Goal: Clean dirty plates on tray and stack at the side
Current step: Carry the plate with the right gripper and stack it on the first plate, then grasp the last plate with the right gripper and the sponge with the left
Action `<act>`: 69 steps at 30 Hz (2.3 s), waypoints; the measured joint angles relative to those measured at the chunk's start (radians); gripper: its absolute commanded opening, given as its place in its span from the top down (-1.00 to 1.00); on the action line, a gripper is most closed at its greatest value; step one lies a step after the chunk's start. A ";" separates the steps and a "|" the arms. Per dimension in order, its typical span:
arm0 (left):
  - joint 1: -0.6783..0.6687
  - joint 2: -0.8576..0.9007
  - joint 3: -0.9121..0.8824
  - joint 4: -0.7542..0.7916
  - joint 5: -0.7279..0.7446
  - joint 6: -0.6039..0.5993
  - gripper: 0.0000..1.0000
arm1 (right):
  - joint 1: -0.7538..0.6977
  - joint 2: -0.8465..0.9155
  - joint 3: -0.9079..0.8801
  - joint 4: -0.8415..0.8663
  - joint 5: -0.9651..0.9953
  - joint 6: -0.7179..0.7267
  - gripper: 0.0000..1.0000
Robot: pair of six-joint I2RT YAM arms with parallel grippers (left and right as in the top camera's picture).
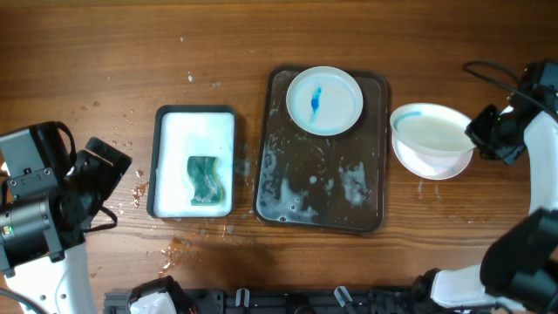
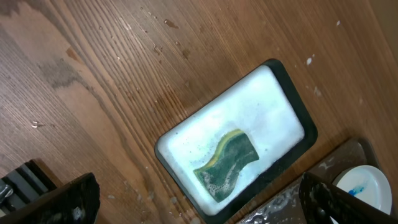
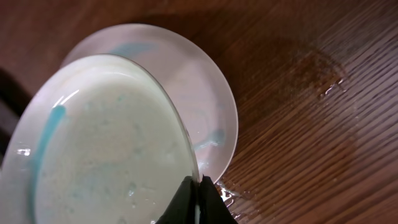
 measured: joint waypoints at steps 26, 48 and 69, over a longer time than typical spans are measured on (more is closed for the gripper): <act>-0.646 0.398 0.003 0.081 0.310 0.181 -1.00 | 0.588 -0.200 -0.093 0.203 -0.225 -0.216 -0.80; -0.656 0.406 0.003 -0.008 0.307 0.182 -1.00 | 0.587 0.185 -0.119 0.588 -0.064 -0.200 -0.04; -0.667 0.406 0.003 0.072 0.308 0.182 -0.99 | 0.615 -0.245 -0.621 0.570 -0.172 0.079 0.91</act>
